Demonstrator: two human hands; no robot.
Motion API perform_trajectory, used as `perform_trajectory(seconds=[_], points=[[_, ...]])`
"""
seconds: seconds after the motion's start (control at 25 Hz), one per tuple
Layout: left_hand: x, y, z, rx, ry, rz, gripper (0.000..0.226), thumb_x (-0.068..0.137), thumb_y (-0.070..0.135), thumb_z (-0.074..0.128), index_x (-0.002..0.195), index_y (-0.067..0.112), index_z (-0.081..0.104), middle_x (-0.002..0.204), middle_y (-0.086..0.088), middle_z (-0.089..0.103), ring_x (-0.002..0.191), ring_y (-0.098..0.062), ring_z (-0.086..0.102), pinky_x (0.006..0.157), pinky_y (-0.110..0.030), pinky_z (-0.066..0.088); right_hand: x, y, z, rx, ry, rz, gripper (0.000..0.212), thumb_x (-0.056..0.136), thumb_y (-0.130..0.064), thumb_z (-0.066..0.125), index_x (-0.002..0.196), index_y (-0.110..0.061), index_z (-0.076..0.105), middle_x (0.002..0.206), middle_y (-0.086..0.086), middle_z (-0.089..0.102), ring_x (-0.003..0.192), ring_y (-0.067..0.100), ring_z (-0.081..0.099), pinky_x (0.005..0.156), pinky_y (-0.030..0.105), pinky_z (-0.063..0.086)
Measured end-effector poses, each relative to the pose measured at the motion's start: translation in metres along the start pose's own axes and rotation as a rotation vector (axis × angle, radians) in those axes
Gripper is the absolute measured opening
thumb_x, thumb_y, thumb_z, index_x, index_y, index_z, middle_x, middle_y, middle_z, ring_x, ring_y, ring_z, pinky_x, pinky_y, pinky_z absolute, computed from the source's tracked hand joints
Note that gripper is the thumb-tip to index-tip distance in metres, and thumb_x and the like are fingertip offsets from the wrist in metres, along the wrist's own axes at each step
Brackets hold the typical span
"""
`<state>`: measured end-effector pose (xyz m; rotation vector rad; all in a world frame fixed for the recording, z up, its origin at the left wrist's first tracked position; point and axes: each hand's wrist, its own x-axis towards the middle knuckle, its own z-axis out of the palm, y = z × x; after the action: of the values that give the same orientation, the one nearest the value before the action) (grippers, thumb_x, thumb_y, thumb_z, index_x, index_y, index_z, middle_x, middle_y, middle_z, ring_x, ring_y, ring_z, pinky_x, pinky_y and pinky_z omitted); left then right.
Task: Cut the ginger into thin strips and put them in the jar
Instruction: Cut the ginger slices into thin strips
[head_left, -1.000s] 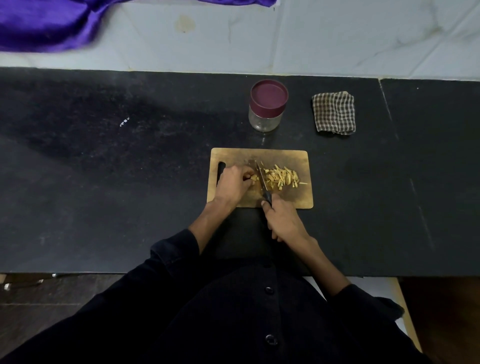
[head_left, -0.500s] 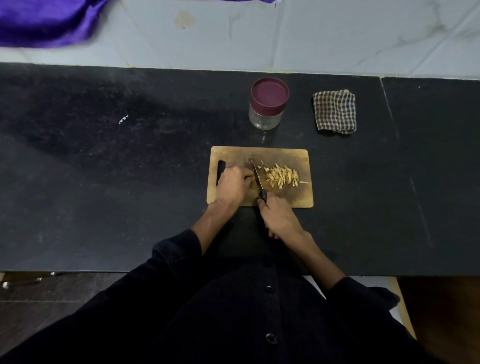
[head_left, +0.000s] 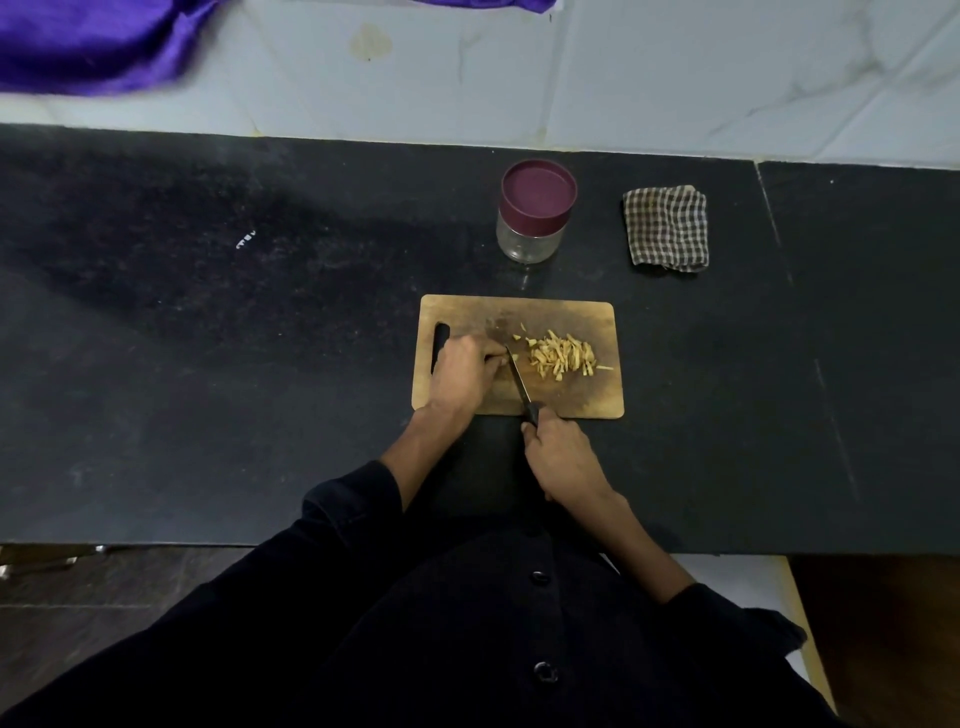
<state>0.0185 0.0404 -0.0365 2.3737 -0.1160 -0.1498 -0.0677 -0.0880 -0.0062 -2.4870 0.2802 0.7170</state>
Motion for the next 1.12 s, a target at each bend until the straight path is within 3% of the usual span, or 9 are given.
perform_trajectory(seconds=[0.72, 0.88, 1.12], points=[[-0.004, 0.003, -0.004, -0.006, -0.001, -0.01, 0.018, 0.087, 0.007, 0.065, 0.103, 0.01, 0.074, 0.106, -0.004, 0.072, 0.097, -0.016, 0.066, 0.092, -0.032, 0.052, 0.001, -0.015, 0.008, 0.088, 0.087, -0.012, 0.026, 0.105, -0.03, 0.039, 0.114, -0.007, 0.049, 0.105, 0.016, 0.062, 0.093, 0.036, 0.065, 0.079, 0.052, 0.055], [-0.003, 0.003, -0.005, 0.01, -0.002, -0.003, 0.018, 0.087, 0.007, 0.065, 0.103, 0.01, 0.074, 0.107, -0.004, 0.072, 0.099, -0.017, 0.066, 0.092, -0.033, 0.051, 0.001, -0.016, 0.006, -0.014, 0.084, 0.01, 0.026, 0.105, -0.027, 0.038, 0.116, -0.006, 0.05, 0.109, 0.017, 0.063, 0.1, 0.034, 0.062, 0.075, 0.04, 0.048], [-0.004, 0.003, -0.005, 0.025, 0.009, 0.002, 0.018, 0.087, 0.008, 0.066, 0.103, 0.01, 0.074, 0.107, -0.005, 0.071, 0.098, -0.018, 0.065, 0.092, -0.032, 0.05, -0.003, -0.014, 0.008, -0.032, 0.073, 0.019, 0.026, 0.105, -0.026, 0.038, 0.115, -0.006, 0.05, 0.11, 0.016, 0.062, 0.101, 0.034, 0.062, 0.077, 0.041, 0.048]])
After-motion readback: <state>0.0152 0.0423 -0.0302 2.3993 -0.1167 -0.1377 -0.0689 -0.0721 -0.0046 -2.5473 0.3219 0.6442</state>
